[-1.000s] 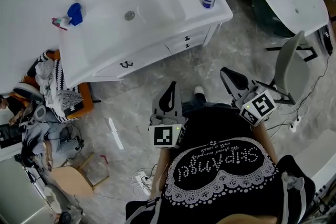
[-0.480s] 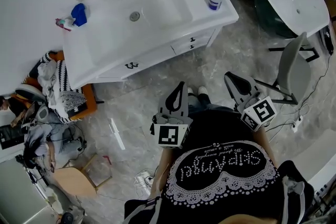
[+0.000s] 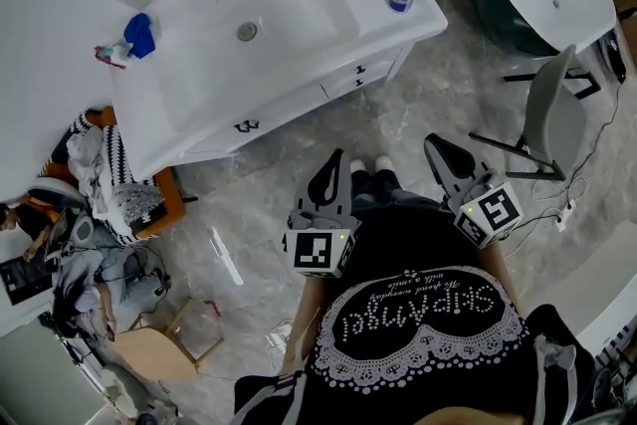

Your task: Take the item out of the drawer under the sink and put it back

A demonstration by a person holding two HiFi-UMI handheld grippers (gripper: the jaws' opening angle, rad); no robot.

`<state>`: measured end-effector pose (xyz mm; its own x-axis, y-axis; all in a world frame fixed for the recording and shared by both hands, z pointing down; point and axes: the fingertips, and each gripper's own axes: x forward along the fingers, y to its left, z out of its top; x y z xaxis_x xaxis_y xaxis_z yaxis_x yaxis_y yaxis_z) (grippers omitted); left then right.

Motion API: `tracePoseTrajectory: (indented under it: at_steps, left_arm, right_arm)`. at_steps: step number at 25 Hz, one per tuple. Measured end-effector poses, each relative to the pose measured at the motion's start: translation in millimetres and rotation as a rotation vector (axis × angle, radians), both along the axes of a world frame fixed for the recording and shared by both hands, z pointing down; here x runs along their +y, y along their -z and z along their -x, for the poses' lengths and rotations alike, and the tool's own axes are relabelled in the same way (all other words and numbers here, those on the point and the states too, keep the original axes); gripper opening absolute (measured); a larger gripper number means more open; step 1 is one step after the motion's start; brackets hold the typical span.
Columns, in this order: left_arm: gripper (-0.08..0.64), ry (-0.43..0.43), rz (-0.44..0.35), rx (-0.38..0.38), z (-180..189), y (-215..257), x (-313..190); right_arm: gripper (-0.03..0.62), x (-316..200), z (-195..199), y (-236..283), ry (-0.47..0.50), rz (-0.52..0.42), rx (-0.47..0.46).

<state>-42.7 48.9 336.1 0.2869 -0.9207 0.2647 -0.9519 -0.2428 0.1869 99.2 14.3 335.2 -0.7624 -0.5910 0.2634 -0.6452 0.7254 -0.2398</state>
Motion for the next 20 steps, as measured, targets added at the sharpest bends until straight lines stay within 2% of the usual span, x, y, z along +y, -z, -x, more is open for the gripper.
tracePoseTrajectory:
  at_steps: [4, 11, 20]
  left_arm:
    - [0.006, -0.027, 0.008, 0.002, -2.6, -0.4, -0.6]
    - [0.006, -0.017, -0.017, -0.007, 9.7, 4.3, 3.6]
    - [0.006, 0.068, -0.044, -0.02, 47.1, 9.0, 22.0]
  right_arm:
    - [0.028, 0.1, -2.5, 0.9, -0.021, 0.005, -0.012]
    - [0.028, 4.1, 8.1, 4.1, -0.013, -0.007, -0.01]
    - [0.028, 11.6, 41.2, 3.8, 0.035, -0.023, -0.033]
